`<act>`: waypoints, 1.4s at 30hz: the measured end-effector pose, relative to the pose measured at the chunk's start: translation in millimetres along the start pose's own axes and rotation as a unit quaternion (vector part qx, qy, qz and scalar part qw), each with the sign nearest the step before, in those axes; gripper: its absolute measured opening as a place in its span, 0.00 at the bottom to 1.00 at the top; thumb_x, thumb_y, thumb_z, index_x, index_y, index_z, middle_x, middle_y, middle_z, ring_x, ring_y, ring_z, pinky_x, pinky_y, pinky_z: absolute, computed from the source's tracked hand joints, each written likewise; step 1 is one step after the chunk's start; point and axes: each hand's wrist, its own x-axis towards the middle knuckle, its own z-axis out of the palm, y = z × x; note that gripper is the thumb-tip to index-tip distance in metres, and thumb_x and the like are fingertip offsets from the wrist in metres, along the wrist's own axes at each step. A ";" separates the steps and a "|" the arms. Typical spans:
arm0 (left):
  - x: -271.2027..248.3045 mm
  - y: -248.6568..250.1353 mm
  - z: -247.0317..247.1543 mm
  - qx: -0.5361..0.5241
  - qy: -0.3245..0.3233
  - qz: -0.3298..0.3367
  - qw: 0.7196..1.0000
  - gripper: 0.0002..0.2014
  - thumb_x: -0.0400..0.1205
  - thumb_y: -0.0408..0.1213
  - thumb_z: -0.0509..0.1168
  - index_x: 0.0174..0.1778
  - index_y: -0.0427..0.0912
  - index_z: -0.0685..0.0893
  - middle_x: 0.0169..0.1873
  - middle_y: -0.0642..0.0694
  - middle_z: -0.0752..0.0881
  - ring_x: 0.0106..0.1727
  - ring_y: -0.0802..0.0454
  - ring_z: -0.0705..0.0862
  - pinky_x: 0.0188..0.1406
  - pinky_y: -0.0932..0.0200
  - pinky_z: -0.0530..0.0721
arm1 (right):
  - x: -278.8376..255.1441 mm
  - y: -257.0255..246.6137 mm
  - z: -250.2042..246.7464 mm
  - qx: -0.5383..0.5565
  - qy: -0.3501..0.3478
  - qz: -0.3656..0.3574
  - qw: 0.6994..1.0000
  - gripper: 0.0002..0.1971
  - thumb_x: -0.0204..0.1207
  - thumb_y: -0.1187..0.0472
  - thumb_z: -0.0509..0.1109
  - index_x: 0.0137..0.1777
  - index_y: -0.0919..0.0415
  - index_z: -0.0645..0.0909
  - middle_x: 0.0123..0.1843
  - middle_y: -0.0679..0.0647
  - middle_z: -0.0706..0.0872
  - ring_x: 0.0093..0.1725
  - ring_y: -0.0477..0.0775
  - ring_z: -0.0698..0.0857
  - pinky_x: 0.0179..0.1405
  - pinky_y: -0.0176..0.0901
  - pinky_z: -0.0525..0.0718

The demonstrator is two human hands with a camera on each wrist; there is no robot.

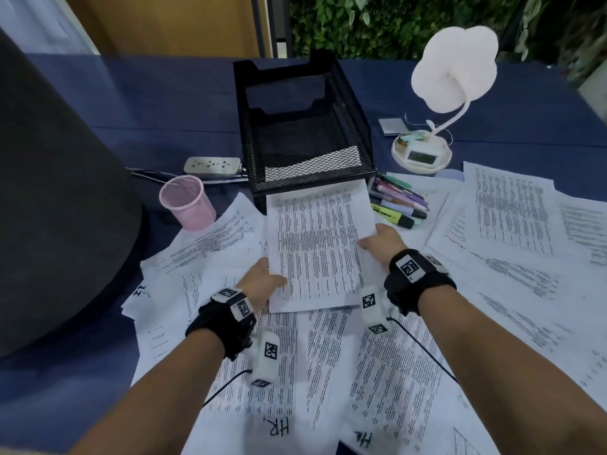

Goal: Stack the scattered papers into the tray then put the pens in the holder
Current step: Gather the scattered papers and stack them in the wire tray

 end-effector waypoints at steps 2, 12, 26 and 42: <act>-0.4 10.1 -1.6 0.017 0.034 0.029 0.999 0.25 0.80 0.28 0.63 0.74 0.39 0.66 0.70 0.42 0.76 0.65 0.45 0.78 0.68 0.49 0.75 | 8.5 -5.5 2.9 -0.001 -0.019 -0.019 1.000 0.20 0.71 0.65 0.71 0.65 0.66 0.77 0.61 0.62 0.84 0.59 0.63 0.83 0.65 0.58 0.80; 41.2 58.1 -12.4 0.053 0.139 0.099 0.984 0.26 0.84 0.32 0.61 0.78 0.37 0.63 0.76 0.39 0.69 0.74 0.40 0.71 0.62 0.52 0.76 | 14.7 -14.2 5.6 -0.061 -0.063 0.032 0.996 0.19 0.83 0.66 0.59 0.72 0.56 0.64 0.44 0.66 0.82 0.12 0.46 0.79 0.09 0.29 0.70; 77.2 81.6 -22.7 -0.009 0.186 0.117 0.976 0.14 0.75 0.29 0.72 0.55 0.36 0.81 0.39 0.46 0.85 0.27 0.59 0.85 0.24 0.67 0.85 | 77.2 -39.1 18.2 0.215 0.057 0.078 0.972 0.08 0.83 0.71 0.58 0.58 0.61 0.69 0.40 0.67 0.78 0.12 0.48 0.79 0.15 0.37 0.82; 74.7 79.8 -39.1 0.285 0.215 0.199 0.913 0.13 0.79 0.42 0.68 0.54 0.39 0.89 0.53 0.44 0.88 0.54 0.46 0.85 0.52 0.64 0.77 | 89.4 -45.9 32.4 0.198 0.047 0.017 0.979 0.10 0.80 0.77 0.58 0.50 0.65 0.78 0.47 0.69 0.81 0.42 0.63 0.85 0.49 0.55 0.88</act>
